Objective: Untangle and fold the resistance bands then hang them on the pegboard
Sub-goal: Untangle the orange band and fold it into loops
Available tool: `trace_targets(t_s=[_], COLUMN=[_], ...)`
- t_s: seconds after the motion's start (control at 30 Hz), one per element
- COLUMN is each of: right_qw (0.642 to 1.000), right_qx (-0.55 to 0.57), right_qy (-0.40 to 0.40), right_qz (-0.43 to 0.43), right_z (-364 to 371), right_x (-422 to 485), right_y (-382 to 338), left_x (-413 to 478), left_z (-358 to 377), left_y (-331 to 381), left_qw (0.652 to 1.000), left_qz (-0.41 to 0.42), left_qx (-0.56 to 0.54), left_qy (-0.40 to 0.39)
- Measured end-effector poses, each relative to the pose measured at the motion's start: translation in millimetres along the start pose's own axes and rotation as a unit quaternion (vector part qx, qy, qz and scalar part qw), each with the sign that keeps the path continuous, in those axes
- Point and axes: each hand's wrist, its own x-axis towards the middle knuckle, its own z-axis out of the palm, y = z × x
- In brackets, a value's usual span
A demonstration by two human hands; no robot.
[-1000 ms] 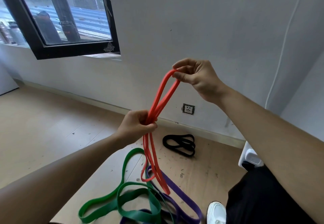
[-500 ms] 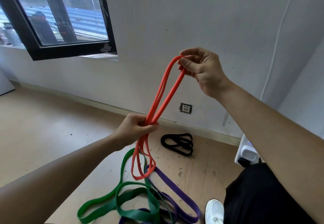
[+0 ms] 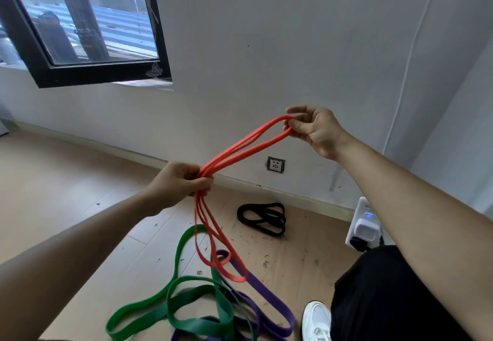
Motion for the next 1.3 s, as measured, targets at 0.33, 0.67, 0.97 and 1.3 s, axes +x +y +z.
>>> trace_targets(t_s=[0.33, 0.67, 0.97, 1.3], right_qw=[0.865, 0.895, 0.918, 0.965], right_qx=[-0.402, -0.292, -0.268, -0.157], right_qy=[-0.265, -0.337, -0.285, -0.160], right_qz=[0.143, 0.028, -0.057, -0.134], right_z=[14, 108, 109, 83], right_x=[-5, -29, -31, -21], right_y=[43, 4, -18, -31], left_x=[-1, -3, -11, -8], left_z=[-5, -10, -13, -13], left_y=[15, 31, 29, 20], left_qw=[0.997, 0.989, 0.991, 0.991], left_qz=[0.038, 0.116, 0.109, 0.105], left_qx=[-0.048, 0.093, 0.073, 0.077], left_qy=[0.047, -0.006, 0.011, 0.017])
